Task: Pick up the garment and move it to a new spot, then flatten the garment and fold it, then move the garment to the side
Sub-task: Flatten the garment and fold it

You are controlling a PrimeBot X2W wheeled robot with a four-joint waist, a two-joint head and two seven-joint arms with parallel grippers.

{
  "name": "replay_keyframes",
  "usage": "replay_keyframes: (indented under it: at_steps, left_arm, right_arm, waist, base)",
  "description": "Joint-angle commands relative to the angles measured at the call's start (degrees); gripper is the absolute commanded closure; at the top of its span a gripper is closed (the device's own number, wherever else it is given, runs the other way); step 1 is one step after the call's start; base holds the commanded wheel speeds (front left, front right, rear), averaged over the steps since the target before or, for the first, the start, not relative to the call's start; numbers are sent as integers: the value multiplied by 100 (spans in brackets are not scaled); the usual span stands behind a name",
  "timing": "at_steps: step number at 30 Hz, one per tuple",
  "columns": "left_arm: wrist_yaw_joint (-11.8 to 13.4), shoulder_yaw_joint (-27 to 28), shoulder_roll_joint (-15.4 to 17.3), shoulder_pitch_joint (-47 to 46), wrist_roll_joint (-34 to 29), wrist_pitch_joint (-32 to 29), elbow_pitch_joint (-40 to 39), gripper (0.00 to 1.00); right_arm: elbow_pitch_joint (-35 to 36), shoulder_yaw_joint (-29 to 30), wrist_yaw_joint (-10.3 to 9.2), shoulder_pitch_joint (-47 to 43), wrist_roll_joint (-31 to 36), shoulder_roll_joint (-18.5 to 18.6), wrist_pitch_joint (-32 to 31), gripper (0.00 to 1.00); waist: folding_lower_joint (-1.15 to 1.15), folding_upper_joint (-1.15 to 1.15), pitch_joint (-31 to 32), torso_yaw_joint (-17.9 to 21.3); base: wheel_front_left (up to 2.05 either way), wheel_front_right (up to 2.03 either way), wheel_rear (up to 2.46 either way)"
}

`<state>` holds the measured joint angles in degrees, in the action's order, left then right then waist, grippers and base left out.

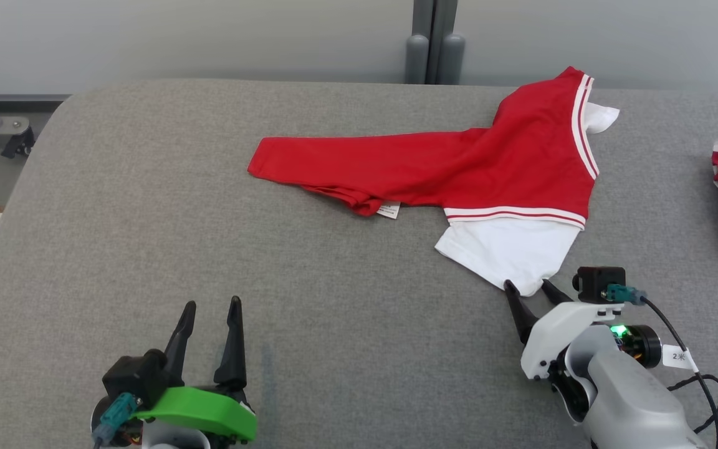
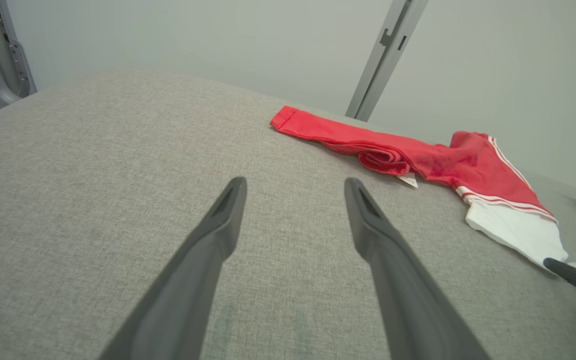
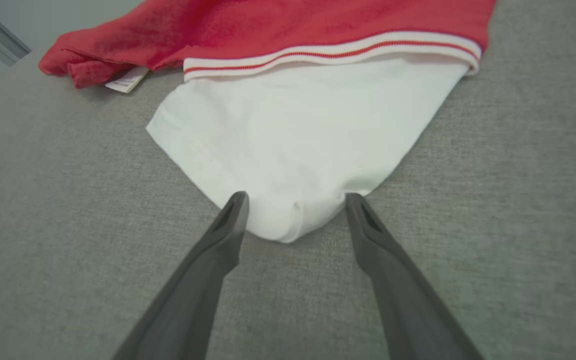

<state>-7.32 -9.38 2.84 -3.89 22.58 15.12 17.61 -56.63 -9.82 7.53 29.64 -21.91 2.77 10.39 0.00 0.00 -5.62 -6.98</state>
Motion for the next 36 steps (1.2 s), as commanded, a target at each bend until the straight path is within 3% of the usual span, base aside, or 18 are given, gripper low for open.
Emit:
replay_keyframes:
  at_steps: [1,2,3,4,5,15,21,27,36]
  left_arm:
    - [-30,0,13,-98,5,1,-16,0]
    - [-30,3,12,-110,0,1,-21,0]
    - [-30,8,12,-117,-6,1,-22,0]
    - [-30,20,12,-128,-17,1,-23,0]
    - [-30,37,12,-133,-28,1,-24,0]
    - [-29,13,70,-474,-165,2,129,0]
    - [-29,-81,204,-965,134,-32,529,0]
    - [-24,-241,414,-1645,611,-479,1136,0]
    - [127,-195,500,-2695,817,-1208,2454,0]
  right_arm:
    - [-167,-40,-9,111,-6,24,46,22]
    - [-272,-68,-9,186,-3,24,82,51]
    - [-351,-97,-9,255,21,24,121,58]
    - [-444,-127,-9,329,72,23,169,82]
    - [-505,-138,-9,380,88,24,194,100]
    - [-615,190,-9,653,594,27,481,100]
    - [76,1015,-9,395,1383,24,482,100]
    - [804,1597,-9,237,2000,23,359,100]
    - [1749,1483,-9,172,1981,23,-66,100]
  waist:
    - [0,0,-46,-25]
    - [0,0,-63,-28]
    - [0,0,-79,-27]
    - [0,0,-96,-20]
    - [0,0,-108,-6]
    - [0,0,-153,359]
    - [0,0,-253,627]
    - [0,0,-458,834]
    - [0,0,-950,1061]
  base:
    - [0,0,0]
    - [0,0,0]
    - [0,0,0]
    - [0,0,0]
    - [0,0,0]
    - [0,0,0]
    - [0,0,0]
    - [0,0,0]
    - [0,0,0]
